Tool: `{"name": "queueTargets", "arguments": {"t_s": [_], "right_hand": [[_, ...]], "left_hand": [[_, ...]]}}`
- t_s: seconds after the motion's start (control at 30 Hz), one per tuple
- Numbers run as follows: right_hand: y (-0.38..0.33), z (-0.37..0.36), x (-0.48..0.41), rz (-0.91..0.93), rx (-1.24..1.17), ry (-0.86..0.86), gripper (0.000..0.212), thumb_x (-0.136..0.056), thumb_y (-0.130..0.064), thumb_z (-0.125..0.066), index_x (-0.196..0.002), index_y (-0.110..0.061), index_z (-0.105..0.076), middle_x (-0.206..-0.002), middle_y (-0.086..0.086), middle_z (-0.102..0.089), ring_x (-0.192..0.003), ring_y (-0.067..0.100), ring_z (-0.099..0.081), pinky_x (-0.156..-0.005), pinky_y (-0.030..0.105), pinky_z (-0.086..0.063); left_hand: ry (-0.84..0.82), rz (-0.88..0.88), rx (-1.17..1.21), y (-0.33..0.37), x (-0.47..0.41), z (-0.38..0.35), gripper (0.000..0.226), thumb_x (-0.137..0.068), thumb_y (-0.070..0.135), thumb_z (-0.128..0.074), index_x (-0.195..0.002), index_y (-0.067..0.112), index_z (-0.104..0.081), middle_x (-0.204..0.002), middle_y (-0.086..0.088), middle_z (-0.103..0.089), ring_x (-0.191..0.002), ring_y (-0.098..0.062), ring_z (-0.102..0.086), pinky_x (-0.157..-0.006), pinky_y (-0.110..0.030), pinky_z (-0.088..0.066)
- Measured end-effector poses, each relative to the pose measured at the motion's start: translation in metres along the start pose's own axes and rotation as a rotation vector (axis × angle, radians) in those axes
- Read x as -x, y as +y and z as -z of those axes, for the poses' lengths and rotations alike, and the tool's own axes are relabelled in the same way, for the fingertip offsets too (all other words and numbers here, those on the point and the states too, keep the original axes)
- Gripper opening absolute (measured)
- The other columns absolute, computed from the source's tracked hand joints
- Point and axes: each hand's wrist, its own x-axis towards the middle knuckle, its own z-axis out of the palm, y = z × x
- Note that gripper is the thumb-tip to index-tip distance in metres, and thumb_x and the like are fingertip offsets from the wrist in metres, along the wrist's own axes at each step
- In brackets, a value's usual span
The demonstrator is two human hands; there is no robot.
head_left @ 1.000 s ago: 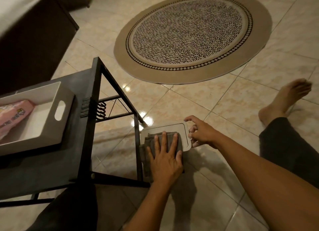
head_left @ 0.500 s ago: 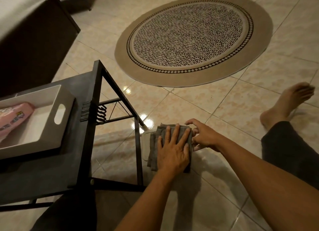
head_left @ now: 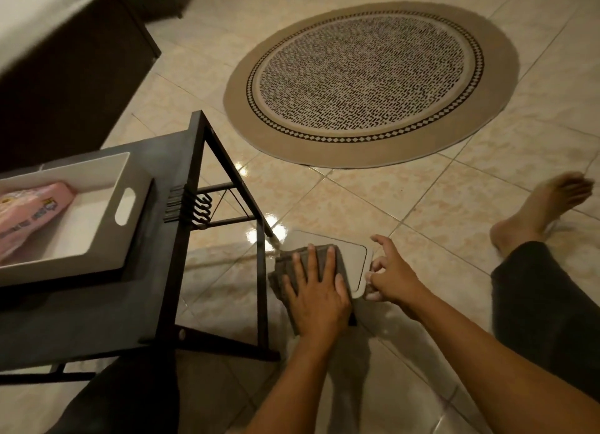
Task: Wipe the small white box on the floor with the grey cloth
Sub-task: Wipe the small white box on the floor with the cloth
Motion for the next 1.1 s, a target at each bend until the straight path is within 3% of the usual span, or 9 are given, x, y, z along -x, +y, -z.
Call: {"name": "queueTargets", "arguments": {"t_s": [0.07, 0.13, 0.27, 0.4, 0.53, 0.73, 0.93, 1.1], "right_hand": [[-0.002, 0.008, 0.0, 0.037, 0.254, 0.045, 0.073, -0.09, -0.014, -0.064, -0.148, -0.036, -0.026, -0.092, 0.006, -0.055, -0.079, 0.025, -0.061, -0.067, 0.035, -0.054], [-0.015, 0.018, -0.012, 0.123, 0.46, 0.094, 0.059, -0.093, -0.027, -0.06, -0.147, -0.031, -0.036, -0.103, 0.002, -0.054, -0.095, 0.028, -0.06, -0.079, 0.034, -0.045], [-0.058, 0.016, -0.048, 0.288, 0.553, -0.034, 0.04, -0.099, -0.021, -0.05, -0.139, -0.028, -0.053, -0.128, 0.012, -0.059, -0.111, 0.029, -0.056, -0.091, 0.034, -0.042], [-0.082, -0.004, -0.073, 0.29, 0.689, -0.245, 0.043, -0.102, -0.019, -0.044, -0.143, -0.029, -0.048, -0.14, 0.013, -0.055, -0.124, 0.031, -0.052, -0.089, 0.03, -0.036], [-0.08, -0.006, -0.079, 0.244, 0.724, -0.307, 0.047, -0.097, -0.013, -0.048, -0.14, -0.031, -0.05, -0.129, 0.009, -0.06, -0.105, 0.024, -0.055, -0.084, 0.03, -0.038], [-0.059, 0.013, -0.06, 0.248, 0.564, -0.201, 0.053, -0.091, -0.007, -0.055, -0.139, -0.029, -0.05, -0.096, 0.002, -0.062, -0.075, 0.007, -0.053, -0.065, 0.022, -0.043], [-0.032, 0.016, -0.033, 0.136, 0.321, -0.16, 0.064, -0.089, 0.0, -0.055, -0.143, -0.032, -0.042, -0.087, 0.01, -0.061, -0.073, 0.021, -0.059, -0.068, 0.042, -0.057], [-0.027, 0.009, -0.022, 0.019, 0.189, -0.263, 0.082, -0.091, 0.005, -0.056, -0.152, -0.037, -0.02, -0.094, 0.022, -0.061, -0.07, 0.027, -0.064, -0.07, 0.044, -0.063]], "left_hand": [[-0.01, -0.033, 0.008, -0.002, -0.004, 0.002, 0.066, -0.085, 0.057, 0.003, -0.149, 0.045, 0.012, -0.161, 0.004, 0.021, -0.146, -0.025, 0.023, -0.116, -0.054, 0.014], [-0.024, -0.07, 0.022, -0.006, -0.007, 0.002, 0.064, -0.087, 0.057, 0.001, -0.149, 0.046, 0.011, -0.161, 0.006, 0.021, -0.146, -0.023, 0.023, -0.116, -0.053, 0.013], [-0.026, -0.108, 0.024, -0.014, -0.005, 0.0, 0.063, -0.089, 0.057, -0.002, -0.149, 0.047, 0.011, -0.161, 0.007, 0.021, -0.146, -0.022, 0.024, -0.114, -0.051, 0.017], [-0.02, -0.13, 0.056, -0.015, -0.007, 0.001, 0.063, -0.091, 0.057, -0.008, -0.151, 0.046, 0.004, -0.162, 0.006, 0.017, -0.146, -0.023, 0.022, -0.113, -0.052, 0.016], [0.002, -0.142, 0.049, -0.02, -0.011, -0.002, 0.06, -0.095, 0.055, -0.015, -0.152, 0.046, 0.002, -0.161, 0.007, 0.016, -0.146, -0.023, 0.021, -0.113, -0.052, 0.016], [0.004, -0.114, 0.032, -0.008, -0.011, 0.003, 0.058, -0.098, 0.051, -0.019, -0.151, 0.046, 0.004, -0.161, 0.008, 0.016, -0.147, -0.022, 0.021, -0.112, -0.048, 0.017], [-0.028, -0.076, 0.029, 0.005, -0.017, 0.002, 0.059, -0.095, 0.051, -0.016, -0.152, 0.045, 0.0, -0.163, 0.006, 0.012, -0.148, -0.024, 0.017, -0.114, -0.05, 0.012], [-0.123, -0.064, 0.009, 0.011, -0.019, 0.013, 0.058, -0.101, 0.049, -0.021, -0.152, 0.043, 0.004, -0.163, 0.004, 0.017, -0.148, -0.024, 0.018, -0.116, -0.052, 0.008]]}}
